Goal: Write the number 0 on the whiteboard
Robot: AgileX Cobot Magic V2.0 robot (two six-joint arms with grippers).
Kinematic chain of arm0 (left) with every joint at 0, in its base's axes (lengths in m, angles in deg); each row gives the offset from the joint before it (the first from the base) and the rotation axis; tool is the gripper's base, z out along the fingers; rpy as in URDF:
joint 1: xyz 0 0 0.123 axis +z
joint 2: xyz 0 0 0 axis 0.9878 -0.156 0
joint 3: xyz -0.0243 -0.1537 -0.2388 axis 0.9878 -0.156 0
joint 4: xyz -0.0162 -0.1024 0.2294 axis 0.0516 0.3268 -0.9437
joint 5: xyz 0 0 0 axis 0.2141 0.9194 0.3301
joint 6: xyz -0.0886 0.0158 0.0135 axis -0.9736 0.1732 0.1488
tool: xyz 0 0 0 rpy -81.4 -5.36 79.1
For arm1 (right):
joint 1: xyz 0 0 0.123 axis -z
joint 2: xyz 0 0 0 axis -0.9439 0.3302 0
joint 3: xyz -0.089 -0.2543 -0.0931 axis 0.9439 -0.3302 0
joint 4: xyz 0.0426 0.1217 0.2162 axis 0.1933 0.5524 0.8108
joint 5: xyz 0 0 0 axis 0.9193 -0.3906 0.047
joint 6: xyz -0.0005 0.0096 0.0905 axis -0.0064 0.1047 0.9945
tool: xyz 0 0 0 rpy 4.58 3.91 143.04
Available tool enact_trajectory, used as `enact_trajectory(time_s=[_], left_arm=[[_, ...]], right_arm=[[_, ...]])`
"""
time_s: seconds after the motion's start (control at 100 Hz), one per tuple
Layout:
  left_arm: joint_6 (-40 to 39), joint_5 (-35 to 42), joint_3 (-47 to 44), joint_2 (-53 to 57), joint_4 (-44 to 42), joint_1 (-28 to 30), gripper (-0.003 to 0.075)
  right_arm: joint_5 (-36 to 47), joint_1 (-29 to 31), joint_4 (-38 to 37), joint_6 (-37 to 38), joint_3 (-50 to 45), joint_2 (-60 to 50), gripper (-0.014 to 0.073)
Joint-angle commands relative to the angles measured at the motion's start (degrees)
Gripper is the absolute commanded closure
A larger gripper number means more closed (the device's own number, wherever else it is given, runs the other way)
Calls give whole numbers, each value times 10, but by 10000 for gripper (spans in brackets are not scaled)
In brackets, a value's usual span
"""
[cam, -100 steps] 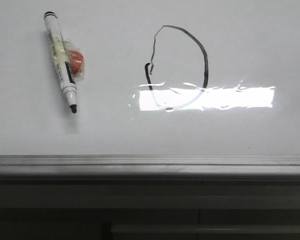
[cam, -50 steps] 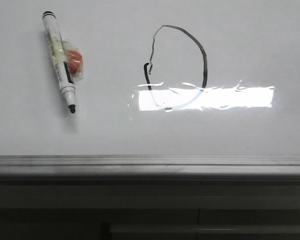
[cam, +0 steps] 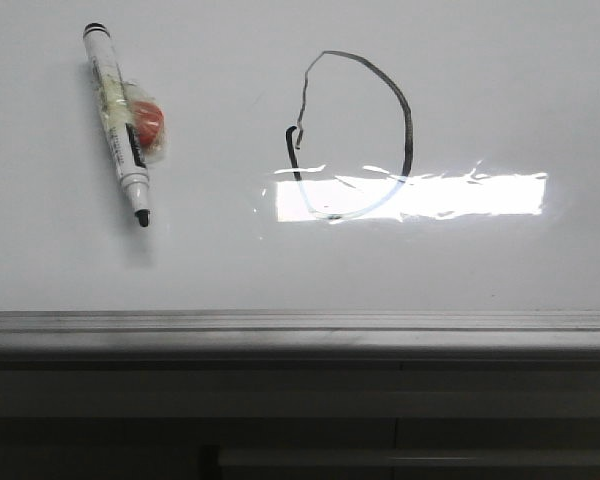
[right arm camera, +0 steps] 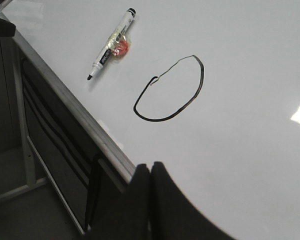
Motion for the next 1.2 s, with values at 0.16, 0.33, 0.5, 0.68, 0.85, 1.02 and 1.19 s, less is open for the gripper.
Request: enact_trajectory(time_s=[0.16, 0.33, 0.5, 0.68, 0.85, 1.02, 1.19], left_arm=[[0, 37, -18, 16, 8, 2, 740], [0, 37, -18, 16, 8, 2, 740], [0, 37, -18, 16, 8, 2, 740], [0, 37, -18, 16, 8, 2, 740], [0, 37, -18, 16, 8, 2, 740], [0, 37, -18, 16, 8, 2, 740], [0, 37, -18, 16, 8, 2, 740]], right_arm=[[179, 71, -18, 13, -61, 7, 662], [280, 201, -2, 13, -149, 6, 664], [320, 243, 41, 14, -226, -13, 664], [287, 245, 48, 16, -273, -52, 664], [174, 259, 46, 16, -273, -90, 664], [173, 259, 33, 16, -273, -112, 664], [175, 259, 32, 16, -273, -112, 664]])
